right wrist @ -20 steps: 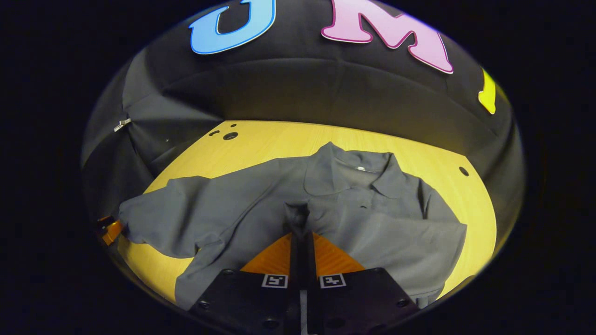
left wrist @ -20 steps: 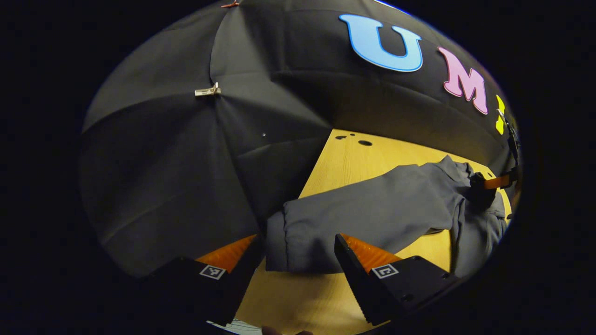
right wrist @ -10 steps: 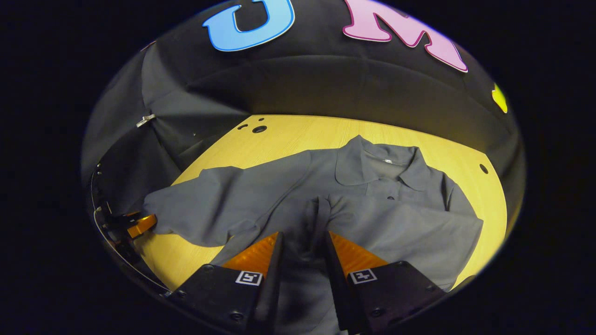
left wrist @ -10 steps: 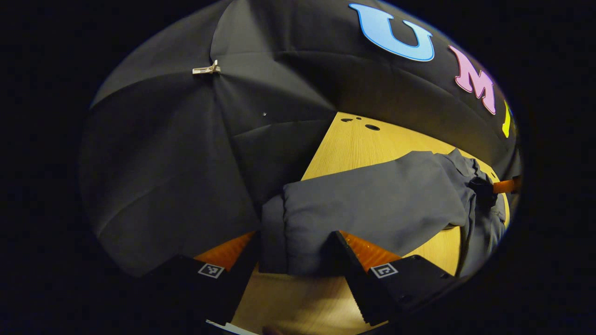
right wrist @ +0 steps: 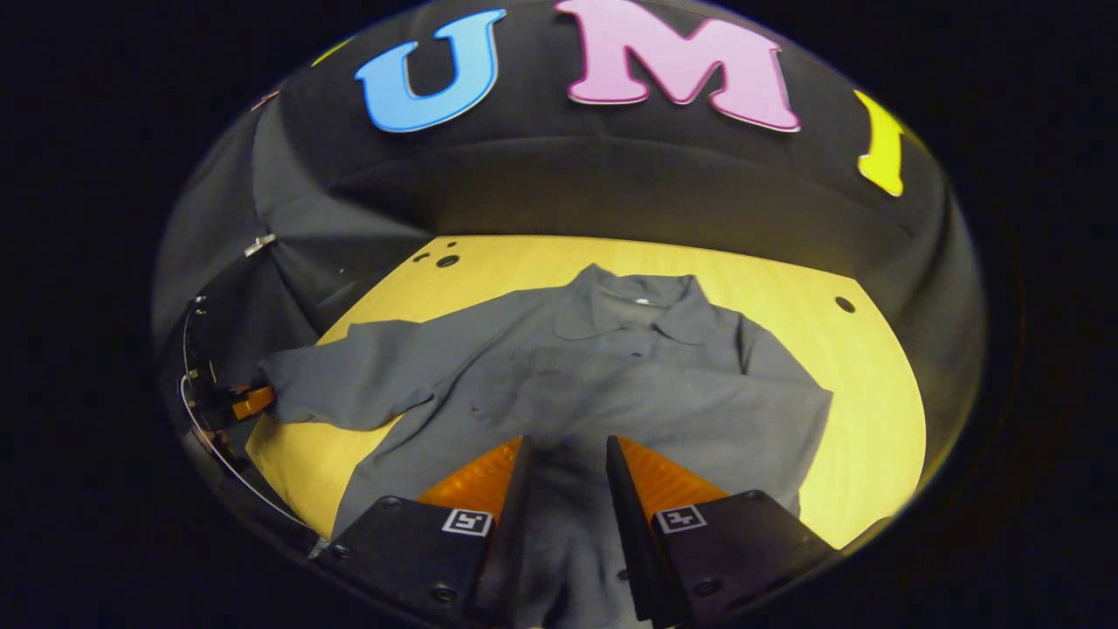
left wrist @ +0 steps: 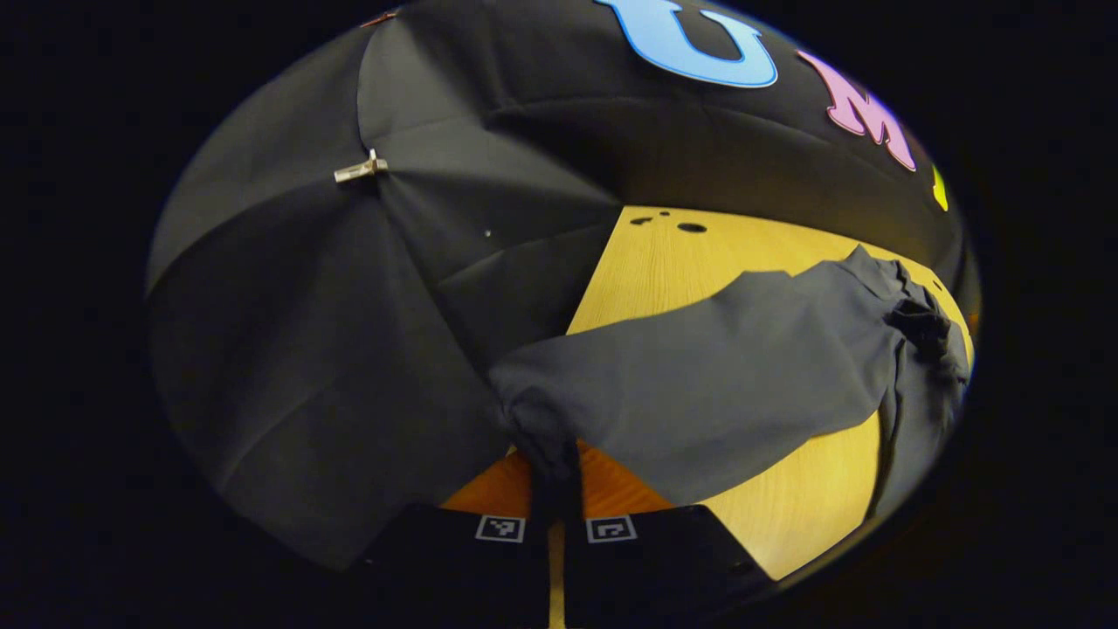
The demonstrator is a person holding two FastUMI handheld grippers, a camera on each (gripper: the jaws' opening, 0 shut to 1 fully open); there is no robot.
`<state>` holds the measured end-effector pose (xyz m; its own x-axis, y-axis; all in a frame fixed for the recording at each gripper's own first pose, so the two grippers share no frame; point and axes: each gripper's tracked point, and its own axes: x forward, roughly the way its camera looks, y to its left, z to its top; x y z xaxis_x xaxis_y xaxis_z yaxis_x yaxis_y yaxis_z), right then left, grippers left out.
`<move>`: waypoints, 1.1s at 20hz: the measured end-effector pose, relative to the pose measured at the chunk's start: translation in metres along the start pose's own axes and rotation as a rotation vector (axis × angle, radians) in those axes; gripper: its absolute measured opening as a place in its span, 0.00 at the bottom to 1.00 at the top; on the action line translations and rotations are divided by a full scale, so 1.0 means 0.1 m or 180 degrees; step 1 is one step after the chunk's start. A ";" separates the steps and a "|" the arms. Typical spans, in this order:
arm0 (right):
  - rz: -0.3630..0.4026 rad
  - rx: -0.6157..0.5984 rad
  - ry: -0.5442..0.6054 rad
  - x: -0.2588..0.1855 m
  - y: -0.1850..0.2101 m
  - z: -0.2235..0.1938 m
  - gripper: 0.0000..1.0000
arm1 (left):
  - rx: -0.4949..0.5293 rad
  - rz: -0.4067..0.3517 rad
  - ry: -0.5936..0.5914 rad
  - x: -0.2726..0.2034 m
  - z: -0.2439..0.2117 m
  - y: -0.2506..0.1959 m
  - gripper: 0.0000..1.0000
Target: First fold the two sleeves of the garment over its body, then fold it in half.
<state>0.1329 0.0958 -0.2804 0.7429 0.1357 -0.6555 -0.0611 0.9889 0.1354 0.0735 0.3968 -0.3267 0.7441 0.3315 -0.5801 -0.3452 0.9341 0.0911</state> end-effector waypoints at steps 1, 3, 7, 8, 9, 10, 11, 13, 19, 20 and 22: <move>-0.0051 0.0037 -0.0030 -0.07 -0.12 0.01 0.53 | -0.0033 -0.0019 -0.0060 -0.06 0.11 -0.05 0.11; -0.0128 0.0115 -0.0099 -0.18 -0.33 0.06 0.52 | -0.0040 -0.0030 -0.0174 -0.20 0.33 -0.15 0.11; -0.0213 0.0202 -0.0194 -0.37 -0.70 0.08 0.53 | -0.0084 -0.0109 -0.0420 -0.54 0.78 -0.46 0.11; -0.0226 0.0200 -0.0203 -0.42 -0.77 0.07 0.52 | -0.0108 -0.0156 -0.0476 -0.65 0.88 -0.58 0.11; -0.0227 0.0200 -0.0212 -0.46 -0.84 0.05 0.52 | -0.0123 -0.0208 -0.0530 -0.74 0.99 -0.71 0.11; -0.0221 0.0202 -0.0211 -0.49 -0.89 0.03 0.66 | -0.0138 -0.0263 -0.0575 -0.83 1.08 -0.82 0.11; -0.0208 0.0208 -0.0211 -0.51 -0.95 0.00 0.57 | -0.0158 -0.0334 -0.0611 -0.92 1.18 -0.96 0.11; -0.0217 0.0225 -0.0221 -0.57 -1.07 -0.03 0.64 | -0.0231 -0.0539 -0.0674 -1.12 1.36 -1.30 0.11; -0.0289 0.0402 -0.0270 -0.69 -1.48 -0.13 0.74 | -0.0310 -0.1030 -0.0791 -1.48 1.81 -2.25 0.11; -0.0299 0.0415 -0.0272 -0.71 -1.55 -0.15 0.62 | -0.0292 -0.1112 -0.0765 -1.53 1.83 -2.42 0.11; -0.0326 0.0430 -0.0264 -0.75 -1.69 -0.22 0.74 | -0.0267 -0.1315 -0.0662 -1.59 1.83 -2.84 0.11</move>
<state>0.0725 -0.0806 -0.2705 0.7934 0.0237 -0.6083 0.1036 0.9794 0.1733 0.1577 0.1025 -0.1123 0.9247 -0.0384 -0.3787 -0.0346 0.9823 -0.1840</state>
